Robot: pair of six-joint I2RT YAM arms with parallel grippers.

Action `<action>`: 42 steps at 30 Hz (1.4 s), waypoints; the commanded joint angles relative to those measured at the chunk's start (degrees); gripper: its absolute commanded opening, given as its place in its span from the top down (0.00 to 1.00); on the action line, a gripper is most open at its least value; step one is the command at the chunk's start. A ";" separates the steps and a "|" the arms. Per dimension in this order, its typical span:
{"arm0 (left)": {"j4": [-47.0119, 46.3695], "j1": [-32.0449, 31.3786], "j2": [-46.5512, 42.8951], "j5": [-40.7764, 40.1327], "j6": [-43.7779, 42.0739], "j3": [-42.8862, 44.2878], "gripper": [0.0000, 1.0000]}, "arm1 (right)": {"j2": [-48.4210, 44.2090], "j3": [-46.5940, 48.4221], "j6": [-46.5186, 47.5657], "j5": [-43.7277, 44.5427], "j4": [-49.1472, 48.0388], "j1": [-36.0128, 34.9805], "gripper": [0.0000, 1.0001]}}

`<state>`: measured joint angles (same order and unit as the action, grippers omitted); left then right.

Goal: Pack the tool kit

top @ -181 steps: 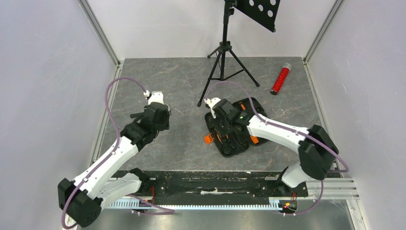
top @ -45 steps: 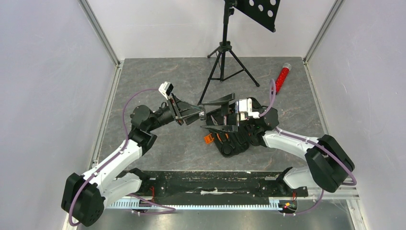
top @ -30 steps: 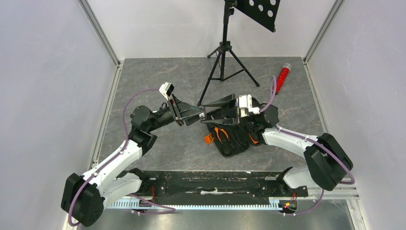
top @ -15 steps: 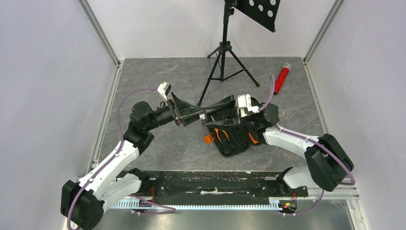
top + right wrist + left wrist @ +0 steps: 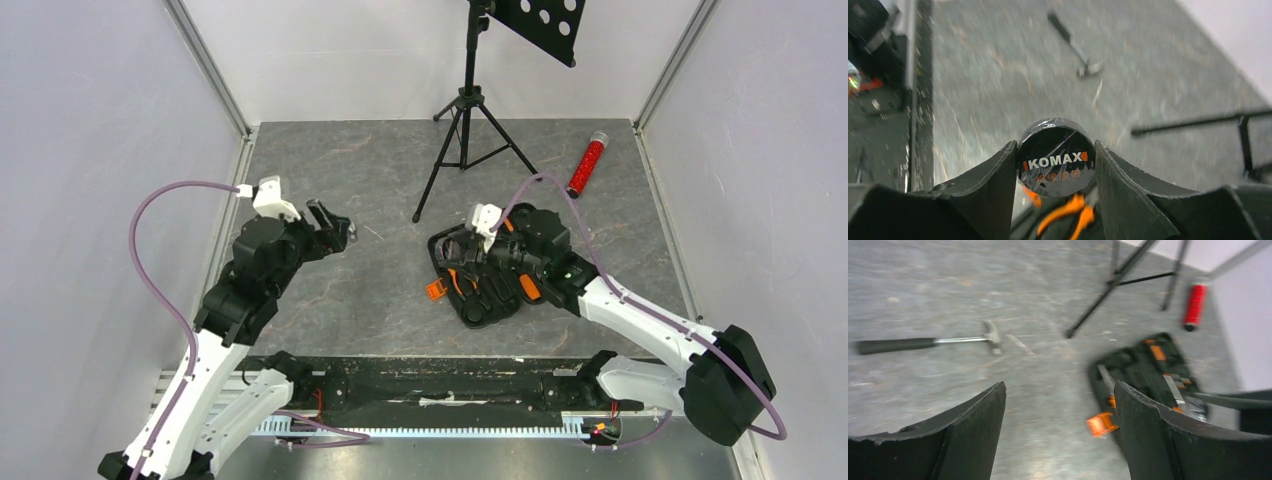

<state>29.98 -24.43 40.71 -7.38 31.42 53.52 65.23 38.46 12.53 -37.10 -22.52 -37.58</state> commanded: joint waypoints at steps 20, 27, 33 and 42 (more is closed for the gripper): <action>-2.03 0.33 -3.59 -17.89 -18.06 -12.20 0.17 | 4.36 0.57 2.39 30.90 37.72 -11.73 0.66; -1.93 0.36 -2.96 -17.45 -18.06 -12.12 0.17 | 6.26 0.24 1.72 30.16 37.22 -13.48 0.63; -1.94 0.43 -3.17 -17.33 -18.15 -12.28 0.18 | 7.15 -0.22 1.27 30.05 37.33 -14.08 0.60; -1.94 0.43 -3.17 -16.71 -18.41 -12.34 0.18 | 9.11 -1.19 1.27 30.30 36.50 -14.58 0.54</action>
<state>30.70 -24.43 37.93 -23.83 15.46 41.34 73.32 38.00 14.52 -7.40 15.86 -51.75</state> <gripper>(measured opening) 0.823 0.552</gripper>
